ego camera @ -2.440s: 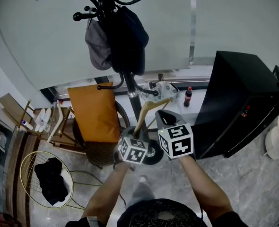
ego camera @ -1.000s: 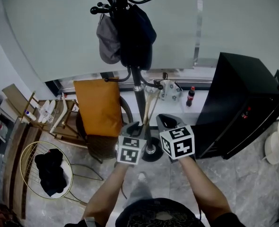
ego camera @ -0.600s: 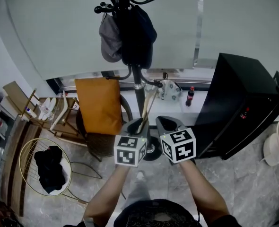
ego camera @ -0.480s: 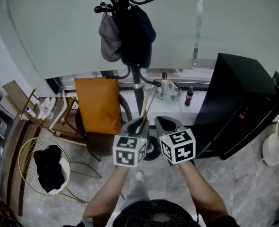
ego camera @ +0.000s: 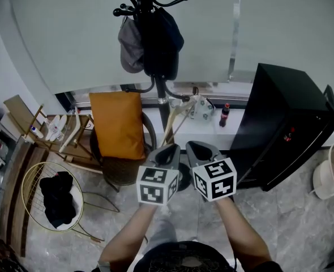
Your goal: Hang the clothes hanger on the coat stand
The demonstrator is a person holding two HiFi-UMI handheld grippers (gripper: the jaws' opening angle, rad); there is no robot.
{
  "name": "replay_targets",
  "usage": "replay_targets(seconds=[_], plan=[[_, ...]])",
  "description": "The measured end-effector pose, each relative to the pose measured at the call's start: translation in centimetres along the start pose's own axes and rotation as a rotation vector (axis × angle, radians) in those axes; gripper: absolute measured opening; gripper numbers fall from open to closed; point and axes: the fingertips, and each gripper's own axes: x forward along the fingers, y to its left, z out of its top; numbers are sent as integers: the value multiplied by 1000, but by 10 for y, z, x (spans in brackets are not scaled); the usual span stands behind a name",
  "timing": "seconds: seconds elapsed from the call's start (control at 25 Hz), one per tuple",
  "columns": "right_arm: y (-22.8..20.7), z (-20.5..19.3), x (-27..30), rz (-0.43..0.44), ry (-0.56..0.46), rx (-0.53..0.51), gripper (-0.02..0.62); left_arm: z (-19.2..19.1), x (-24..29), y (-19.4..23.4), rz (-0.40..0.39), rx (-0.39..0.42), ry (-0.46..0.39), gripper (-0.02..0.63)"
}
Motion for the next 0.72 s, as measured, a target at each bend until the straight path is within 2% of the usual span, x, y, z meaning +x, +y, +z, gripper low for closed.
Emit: replay_targets(seconds=[0.4,0.72], plan=[[10,-6,-13,29,2,-20,2,-4,-9,-11,9,-15,2,5],[8,-5,-17,14,-4,-29,2,-2,-9,-9,36,-15,5,5]])
